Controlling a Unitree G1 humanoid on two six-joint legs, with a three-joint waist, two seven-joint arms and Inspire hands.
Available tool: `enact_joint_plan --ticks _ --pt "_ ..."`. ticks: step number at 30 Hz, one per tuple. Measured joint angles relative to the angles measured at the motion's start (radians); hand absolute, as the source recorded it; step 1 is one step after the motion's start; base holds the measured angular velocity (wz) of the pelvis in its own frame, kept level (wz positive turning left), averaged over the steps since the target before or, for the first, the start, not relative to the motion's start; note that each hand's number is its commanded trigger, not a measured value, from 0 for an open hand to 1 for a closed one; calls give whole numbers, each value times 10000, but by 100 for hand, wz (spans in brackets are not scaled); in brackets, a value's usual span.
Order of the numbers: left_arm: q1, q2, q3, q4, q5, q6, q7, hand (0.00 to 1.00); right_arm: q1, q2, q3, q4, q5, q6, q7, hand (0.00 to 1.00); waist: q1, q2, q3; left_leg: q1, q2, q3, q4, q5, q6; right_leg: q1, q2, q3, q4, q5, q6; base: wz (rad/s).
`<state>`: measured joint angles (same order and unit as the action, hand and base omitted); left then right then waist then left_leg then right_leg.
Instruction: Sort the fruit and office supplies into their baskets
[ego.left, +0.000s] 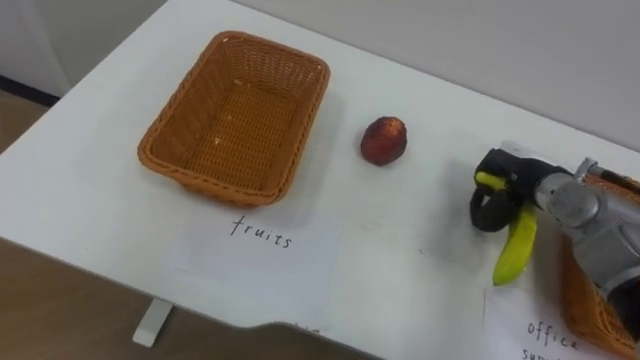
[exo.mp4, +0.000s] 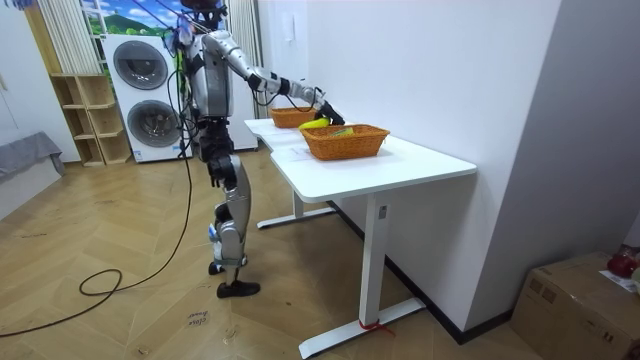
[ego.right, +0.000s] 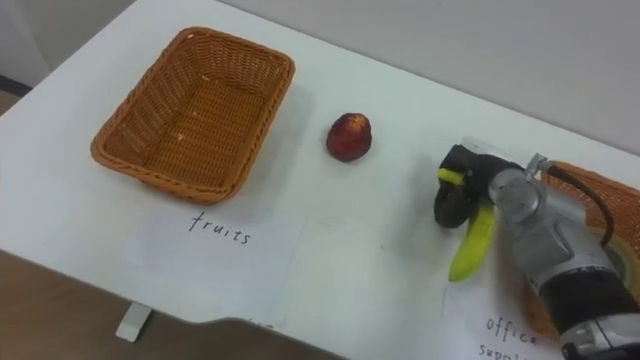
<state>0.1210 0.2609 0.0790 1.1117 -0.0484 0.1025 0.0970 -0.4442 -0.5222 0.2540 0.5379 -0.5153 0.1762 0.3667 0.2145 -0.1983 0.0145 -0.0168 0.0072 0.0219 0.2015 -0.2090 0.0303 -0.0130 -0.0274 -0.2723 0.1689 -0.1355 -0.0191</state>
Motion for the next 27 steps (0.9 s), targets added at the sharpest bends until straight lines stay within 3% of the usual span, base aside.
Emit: enact_joint_plan --ticks 5,8,14,27 --pt "262 -29 359 8 11 -36 17 0 -2 -1 -132 -1366 -75 -14 256 100 -286 -127 -124 140 -3 35 -15 11 -9 85 26 95 -12 0 0 -5" --pt "348 -101 365 3 83 -90 15 0 0 0 -187 -2016 -55 -52 292 100 -438 -114 -129 377 -8 10 -9 11 -9 351 15 95 -48 -1 1 1" --pt "464 -201 527 -278 159 -202 25 0 0 1 -809 -3254 344 -69 296 100 -418 -16 -98 486 -3 -3 -72 6 -11 468 81 197 -12 0 0 -1" --pt "1187 -198 595 -318 218 -115 68 0 -90 -5 -1333 -3662 1627 -2 302 100 -450 7 -149 705 -20 -69 -149 9 -12 645 86 200 -8 0 1 0"
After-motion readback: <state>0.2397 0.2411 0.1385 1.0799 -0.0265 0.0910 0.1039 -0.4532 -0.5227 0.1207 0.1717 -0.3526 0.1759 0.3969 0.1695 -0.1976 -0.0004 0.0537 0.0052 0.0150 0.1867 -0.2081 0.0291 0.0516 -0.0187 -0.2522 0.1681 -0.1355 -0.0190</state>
